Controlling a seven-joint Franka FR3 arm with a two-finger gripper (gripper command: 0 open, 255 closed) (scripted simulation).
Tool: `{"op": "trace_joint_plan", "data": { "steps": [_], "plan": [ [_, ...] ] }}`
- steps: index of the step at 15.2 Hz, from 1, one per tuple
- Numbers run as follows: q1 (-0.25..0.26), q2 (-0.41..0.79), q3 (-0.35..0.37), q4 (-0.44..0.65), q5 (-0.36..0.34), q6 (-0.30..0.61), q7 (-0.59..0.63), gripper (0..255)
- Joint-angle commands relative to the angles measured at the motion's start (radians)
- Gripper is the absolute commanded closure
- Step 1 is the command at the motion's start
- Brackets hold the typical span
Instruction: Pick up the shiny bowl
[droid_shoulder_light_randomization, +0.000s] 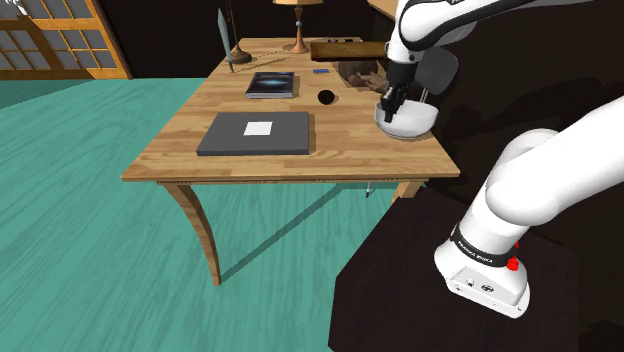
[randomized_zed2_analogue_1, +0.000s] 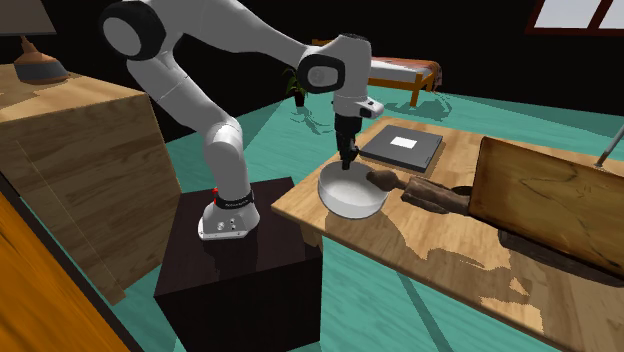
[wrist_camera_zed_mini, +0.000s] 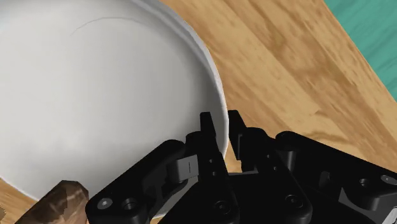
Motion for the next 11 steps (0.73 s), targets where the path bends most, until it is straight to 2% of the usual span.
{"op": "trace_joint_plan", "data": {
  "steps": [1, 11],
  "plan": [
    [0.000, -0.010, 0.005, 0.021, 0.002, -0.031, 0.001, 255],
    [0.005, -0.039, 0.027, 0.136, 0.016, -0.174, 0.002, 255]
  ]
}}
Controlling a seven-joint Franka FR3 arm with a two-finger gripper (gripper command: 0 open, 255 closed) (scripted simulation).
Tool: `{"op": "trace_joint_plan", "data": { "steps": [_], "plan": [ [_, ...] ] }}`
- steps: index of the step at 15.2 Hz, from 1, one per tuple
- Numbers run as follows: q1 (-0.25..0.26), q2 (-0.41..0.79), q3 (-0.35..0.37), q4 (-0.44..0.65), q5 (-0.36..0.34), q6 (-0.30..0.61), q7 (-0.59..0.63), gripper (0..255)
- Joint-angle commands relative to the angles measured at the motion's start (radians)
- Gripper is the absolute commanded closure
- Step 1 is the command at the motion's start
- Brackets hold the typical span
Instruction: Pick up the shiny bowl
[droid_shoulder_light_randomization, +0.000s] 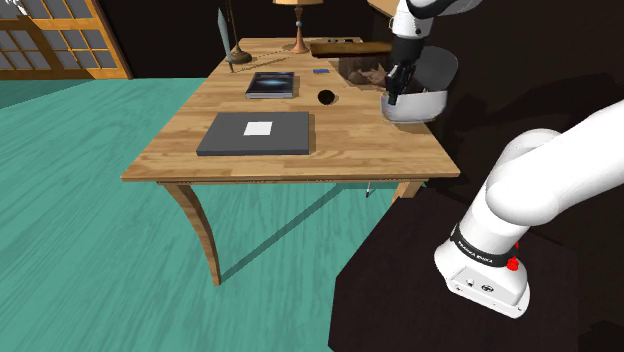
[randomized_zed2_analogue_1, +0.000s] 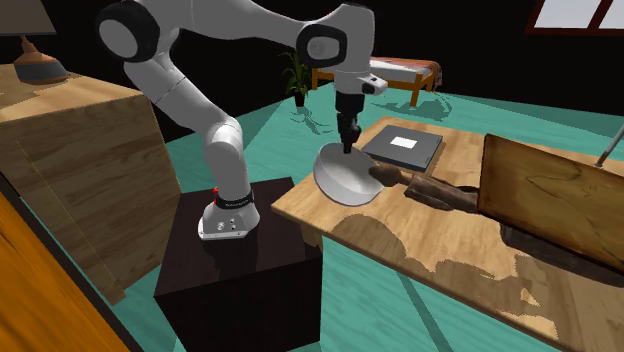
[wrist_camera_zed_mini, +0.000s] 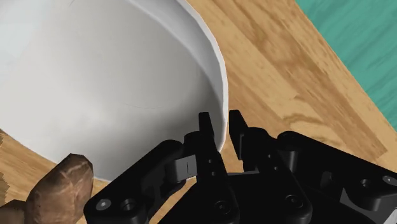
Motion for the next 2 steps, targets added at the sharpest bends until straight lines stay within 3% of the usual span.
{"op": "trace_joint_plan", "data": {
  "steps": [1, 2],
  "plan": [
    [0.001, -0.002, 0.003, 0.016, 0.002, -0.016, 0.001, 255],
    [0.001, -0.002, 0.003, 0.016, 0.002, -0.016, 0.001, 255]
  ]
}}
